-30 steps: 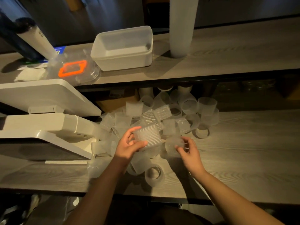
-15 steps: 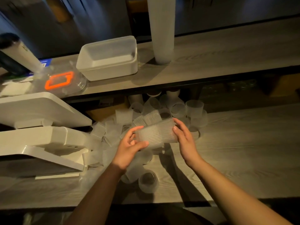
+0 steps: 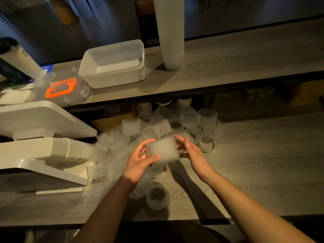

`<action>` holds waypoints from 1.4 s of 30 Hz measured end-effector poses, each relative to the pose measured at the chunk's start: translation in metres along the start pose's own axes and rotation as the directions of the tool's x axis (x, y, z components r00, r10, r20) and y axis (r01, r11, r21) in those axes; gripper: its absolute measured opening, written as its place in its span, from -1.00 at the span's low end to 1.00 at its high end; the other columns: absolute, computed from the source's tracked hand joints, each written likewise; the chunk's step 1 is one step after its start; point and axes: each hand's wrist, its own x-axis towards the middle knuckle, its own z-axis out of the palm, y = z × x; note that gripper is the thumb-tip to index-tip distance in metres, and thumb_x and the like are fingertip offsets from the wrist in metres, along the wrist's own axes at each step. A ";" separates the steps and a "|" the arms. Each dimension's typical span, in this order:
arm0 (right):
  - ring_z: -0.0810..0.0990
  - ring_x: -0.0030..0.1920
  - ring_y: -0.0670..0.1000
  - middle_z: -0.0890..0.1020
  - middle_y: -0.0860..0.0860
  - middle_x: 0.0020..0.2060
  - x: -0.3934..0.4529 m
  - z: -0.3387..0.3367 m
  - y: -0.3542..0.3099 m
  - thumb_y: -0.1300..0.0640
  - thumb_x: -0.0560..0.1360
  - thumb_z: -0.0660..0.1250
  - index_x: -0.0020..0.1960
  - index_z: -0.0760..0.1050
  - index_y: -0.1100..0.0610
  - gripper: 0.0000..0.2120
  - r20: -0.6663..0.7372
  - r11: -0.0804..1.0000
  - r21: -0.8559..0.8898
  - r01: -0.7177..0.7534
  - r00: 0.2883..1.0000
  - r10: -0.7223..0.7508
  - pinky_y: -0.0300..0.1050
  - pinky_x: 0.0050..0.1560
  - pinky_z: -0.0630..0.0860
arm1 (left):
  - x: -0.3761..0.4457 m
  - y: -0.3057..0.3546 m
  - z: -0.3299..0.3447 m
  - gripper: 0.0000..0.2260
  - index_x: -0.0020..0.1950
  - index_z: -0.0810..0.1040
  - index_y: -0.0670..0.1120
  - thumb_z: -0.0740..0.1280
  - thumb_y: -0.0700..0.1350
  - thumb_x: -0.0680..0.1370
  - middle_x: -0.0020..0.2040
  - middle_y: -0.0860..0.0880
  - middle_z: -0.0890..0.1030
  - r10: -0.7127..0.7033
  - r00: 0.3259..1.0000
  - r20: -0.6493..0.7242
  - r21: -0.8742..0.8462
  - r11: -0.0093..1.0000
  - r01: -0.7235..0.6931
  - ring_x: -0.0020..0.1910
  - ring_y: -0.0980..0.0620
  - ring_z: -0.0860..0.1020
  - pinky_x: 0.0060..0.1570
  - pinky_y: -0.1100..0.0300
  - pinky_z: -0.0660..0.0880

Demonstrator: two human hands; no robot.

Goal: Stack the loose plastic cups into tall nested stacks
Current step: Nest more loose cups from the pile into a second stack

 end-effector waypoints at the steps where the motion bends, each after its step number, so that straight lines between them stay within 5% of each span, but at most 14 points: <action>1: 0.56 0.21 -0.04 0.59 -0.07 0.19 0.002 -0.002 0.003 -0.28 0.62 0.00 0.43 0.42 -0.07 -0.48 -0.045 1.000 0.004 -0.001 0.999 0.002 -0.13 0.21 0.51 | 0.000 0.000 0.000 -0.45 0.31 0.51 0.00 0.49 -0.18 0.33 0.24 -0.09 0.59 0.001 1.000 -0.009 -0.010 1.000 -0.001 0.13 0.03 0.63 -0.05 0.17 0.59; 4: 0.55 0.20 -0.06 0.58 -0.02 0.21 0.011 -0.016 0.017 -0.12 0.64 0.16 0.43 0.43 -0.01 -0.59 -0.194 0.993 -0.115 0.017 0.980 -0.039 0.00 0.28 0.52 | 0.000 0.002 -0.001 -0.38 0.29 0.52 0.01 0.56 -0.08 0.24 0.18 -0.05 0.62 0.005 0.998 -0.057 -0.052 0.999 -0.008 0.09 0.03 0.64 -0.05 0.15 0.60; 6: 0.47 0.28 -0.12 0.52 -0.04 0.29 0.017 -0.030 0.027 0.02 0.60 0.32 0.46 0.39 0.02 -0.56 -0.217 0.919 -0.395 0.017 0.970 -0.111 -0.08 0.33 0.46 | 0.001 0.001 -0.003 -0.34 0.29 0.52 0.01 0.56 -0.02 0.19 0.16 -0.04 0.63 -0.006 0.996 -0.090 -0.074 0.997 -0.001 0.10 -0.02 0.64 0.01 0.07 0.61; 9: 0.24 0.48 -0.05 0.35 -0.02 0.47 0.030 -0.043 0.040 0.04 0.48 0.45 0.55 0.25 0.05 -0.30 -0.060 0.687 -0.721 0.096 0.978 -0.200 -0.08 0.49 0.17 | 0.000 -0.004 -0.008 -0.37 0.30 0.52 0.02 0.57 -0.09 0.24 0.19 -0.08 0.62 -0.022 0.993 -0.119 -0.090 0.996 0.011 0.15 -0.09 0.62 0.08 -0.02 0.60; 14: -0.13 0.60 -0.01 0.02 -0.02 0.61 0.050 -0.040 0.054 -0.02 0.47 0.46 0.63 -0.05 0.01 -0.07 0.169 0.409 -0.888 0.212 0.976 -0.138 0.01 0.58 -0.16 | -0.002 -0.012 -0.016 -0.48 0.33 0.50 -0.03 0.51 -0.24 0.39 0.24 -0.15 0.60 -0.034 0.992 -0.122 -0.118 0.993 0.020 0.20 -0.17 0.60 0.02 0.06 0.61; 19: 0.12 0.56 0.11 0.25 0.05 0.55 0.059 -0.034 0.059 0.05 0.48 0.47 0.60 0.14 0.04 -0.21 0.179 0.304 -0.920 0.246 0.956 -0.232 0.00 0.53 -0.04 | -0.004 -0.012 -0.018 -0.37 0.31 0.51 -0.02 0.55 -0.07 0.25 0.23 -0.14 0.60 -0.024 0.989 -0.146 -0.099 0.995 0.010 0.17 -0.13 0.61 0.12 -0.07 0.60; 29: 0.33 0.40 0.01 0.45 0.00 0.37 0.046 -0.038 0.044 -0.11 0.47 0.45 0.51 0.29 0.06 -0.31 0.042 0.500 -0.838 0.220 0.939 -0.343 -0.03 0.40 0.26 | 0.007 -0.011 -0.025 -0.38 0.32 0.50 0.00 0.57 -0.14 0.29 0.26 -0.16 0.59 -0.045 0.991 -0.129 -0.103 0.994 0.032 0.19 -0.12 0.61 0.07 0.03 0.61; 33: 0.36 0.38 -0.02 0.44 -0.01 0.36 0.034 -0.040 0.041 -0.14 0.43 0.48 0.51 0.29 0.04 -0.25 -0.170 0.719 -0.692 0.066 0.953 -0.251 0.01 0.40 0.35 | 0.011 -0.008 -0.020 -0.38 0.32 0.50 0.00 0.57 -0.13 0.28 0.24 -0.14 0.60 -0.043 0.994 -0.100 -0.084 0.996 0.035 0.19 -0.12 0.61 0.13 -0.06 0.59; 39: 0.41 0.37 -0.01 0.43 -0.03 0.37 0.026 -0.040 0.040 -0.20 0.42 0.45 0.51 0.28 -0.03 -0.26 -0.278 0.836 -0.545 -0.057 0.953 -0.116 0.04 0.35 0.47 | 0.015 -0.005 -0.013 -0.41 0.33 0.51 0.03 0.52 -0.10 0.31 0.24 -0.07 0.60 -0.035 0.998 -0.051 -0.054 0.998 0.032 0.20 -0.11 0.60 0.17 -0.09 0.57; 42: 0.51 0.22 -0.13 0.47 -0.10 0.27 0.023 -0.036 0.033 -0.15 0.48 0.42 0.49 0.30 -0.03 -0.35 -0.344 0.957 -0.280 -0.074 0.938 -0.028 -0.24 0.09 0.60 | 0.017 -0.005 -0.013 -0.44 0.31 0.53 0.05 0.52 -0.13 0.32 0.25 -0.09 0.59 -0.050 0.998 -0.048 -0.082 0.996 0.046 0.21 -0.15 0.59 0.21 -0.19 0.54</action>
